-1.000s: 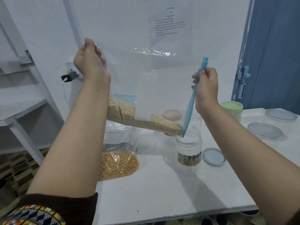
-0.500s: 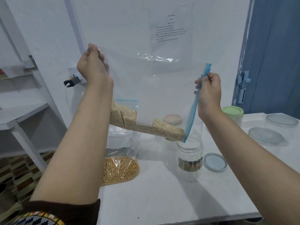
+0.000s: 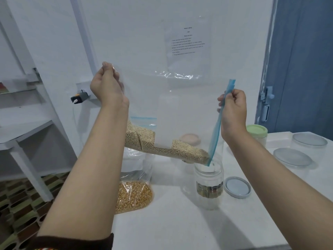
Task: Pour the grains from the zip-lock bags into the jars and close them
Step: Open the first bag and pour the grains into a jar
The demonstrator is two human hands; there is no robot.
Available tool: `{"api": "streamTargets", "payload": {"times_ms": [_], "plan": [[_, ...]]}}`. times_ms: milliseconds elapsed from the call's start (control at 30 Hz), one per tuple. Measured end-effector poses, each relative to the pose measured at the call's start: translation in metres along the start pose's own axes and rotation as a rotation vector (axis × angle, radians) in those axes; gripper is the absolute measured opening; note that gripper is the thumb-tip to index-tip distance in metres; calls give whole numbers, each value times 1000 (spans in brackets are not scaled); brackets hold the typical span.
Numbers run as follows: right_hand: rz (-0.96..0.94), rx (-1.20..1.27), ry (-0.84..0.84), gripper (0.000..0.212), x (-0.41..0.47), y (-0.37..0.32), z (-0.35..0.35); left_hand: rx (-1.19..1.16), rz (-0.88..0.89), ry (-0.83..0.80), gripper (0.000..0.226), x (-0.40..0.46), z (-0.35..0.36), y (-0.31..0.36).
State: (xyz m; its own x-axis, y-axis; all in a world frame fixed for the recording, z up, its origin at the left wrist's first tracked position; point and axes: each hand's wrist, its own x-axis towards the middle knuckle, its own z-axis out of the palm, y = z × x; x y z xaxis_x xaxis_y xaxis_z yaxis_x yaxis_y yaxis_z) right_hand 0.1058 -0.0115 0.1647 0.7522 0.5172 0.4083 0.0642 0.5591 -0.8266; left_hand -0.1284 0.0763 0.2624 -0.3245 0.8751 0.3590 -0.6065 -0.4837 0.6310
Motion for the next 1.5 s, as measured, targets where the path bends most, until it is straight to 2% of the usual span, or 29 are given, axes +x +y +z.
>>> {"api": "streamTargets", "payload": {"times_ms": [500,700,1500], "plan": [[11,12,1,16,2,3,-7,-6,-2,-16,30,1,6,-1],[26,20,5,23,2,5,-9,5,4,-20,27,-5,12,3],[85,20,1,19,6,12,-12,-19,0,-30,30,-4,19,-1]]}}
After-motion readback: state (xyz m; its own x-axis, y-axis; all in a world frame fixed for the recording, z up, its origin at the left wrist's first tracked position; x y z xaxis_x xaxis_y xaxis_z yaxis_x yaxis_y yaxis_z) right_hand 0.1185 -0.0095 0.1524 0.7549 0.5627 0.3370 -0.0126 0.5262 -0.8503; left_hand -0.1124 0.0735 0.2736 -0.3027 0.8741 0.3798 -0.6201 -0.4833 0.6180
